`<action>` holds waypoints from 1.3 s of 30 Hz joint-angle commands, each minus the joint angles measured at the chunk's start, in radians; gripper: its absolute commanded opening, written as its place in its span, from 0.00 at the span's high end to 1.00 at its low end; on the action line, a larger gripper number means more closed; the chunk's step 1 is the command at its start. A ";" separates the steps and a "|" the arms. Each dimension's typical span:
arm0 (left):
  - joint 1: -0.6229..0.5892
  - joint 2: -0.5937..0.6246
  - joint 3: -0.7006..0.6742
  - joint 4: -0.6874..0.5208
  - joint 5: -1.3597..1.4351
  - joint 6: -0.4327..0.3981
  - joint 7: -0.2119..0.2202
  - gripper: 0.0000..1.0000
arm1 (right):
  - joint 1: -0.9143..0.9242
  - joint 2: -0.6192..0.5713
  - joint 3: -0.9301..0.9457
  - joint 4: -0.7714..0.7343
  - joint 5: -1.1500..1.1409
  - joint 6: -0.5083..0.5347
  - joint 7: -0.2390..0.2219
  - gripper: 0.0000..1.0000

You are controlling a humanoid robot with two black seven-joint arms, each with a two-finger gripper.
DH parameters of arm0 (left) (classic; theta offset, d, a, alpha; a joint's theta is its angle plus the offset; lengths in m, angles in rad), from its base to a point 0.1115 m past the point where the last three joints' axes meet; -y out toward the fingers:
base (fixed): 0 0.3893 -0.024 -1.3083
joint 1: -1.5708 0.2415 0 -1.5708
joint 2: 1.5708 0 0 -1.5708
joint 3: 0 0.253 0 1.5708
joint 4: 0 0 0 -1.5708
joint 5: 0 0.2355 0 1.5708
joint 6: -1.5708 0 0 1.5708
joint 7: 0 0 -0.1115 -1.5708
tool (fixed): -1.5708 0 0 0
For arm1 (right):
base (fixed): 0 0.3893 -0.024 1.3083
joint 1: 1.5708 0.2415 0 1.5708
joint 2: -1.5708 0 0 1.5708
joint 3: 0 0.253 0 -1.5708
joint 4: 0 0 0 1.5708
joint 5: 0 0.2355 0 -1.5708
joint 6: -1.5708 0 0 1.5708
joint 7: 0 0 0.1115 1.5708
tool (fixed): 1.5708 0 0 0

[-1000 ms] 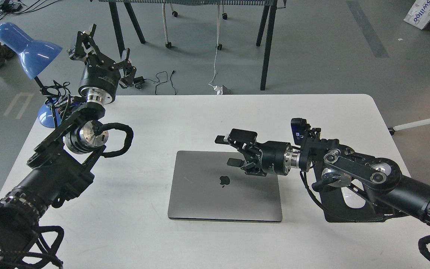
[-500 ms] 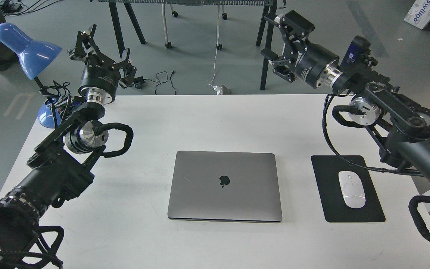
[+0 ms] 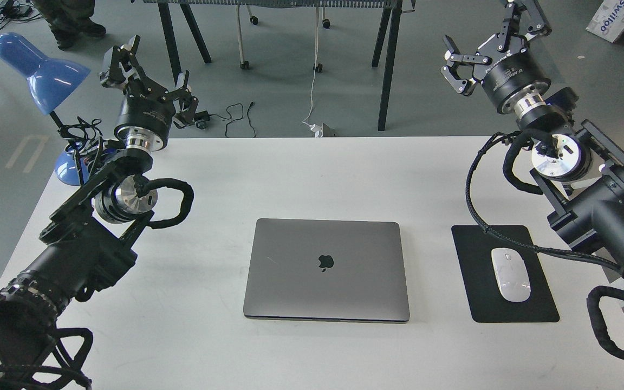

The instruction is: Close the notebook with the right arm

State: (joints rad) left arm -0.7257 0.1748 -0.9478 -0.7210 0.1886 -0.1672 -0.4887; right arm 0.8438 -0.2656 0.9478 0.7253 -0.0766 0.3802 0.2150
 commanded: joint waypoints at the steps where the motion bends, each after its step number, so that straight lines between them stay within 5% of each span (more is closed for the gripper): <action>1: 0.000 0.000 0.000 0.000 0.000 0.000 0.000 0.00 | -0.054 0.000 0.057 0.010 0.038 0.031 0.003 0.00; 21: 0.000 0.000 0.000 0.000 0.000 0.000 0.000 0.00 | -0.074 0.066 0.080 -0.007 0.058 -0.053 0.004 0.00; 39: 0.000 0.000 0.000 0.000 0.000 0.000 0.000 0.00 | -0.072 0.063 0.034 0.013 0.057 0.016 0.004 0.00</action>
State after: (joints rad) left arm -0.7255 0.1747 -0.9481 -0.7210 0.1886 -0.1672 -0.4887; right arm 0.7705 -0.2026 0.9813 0.7377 -0.0198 0.3970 0.2193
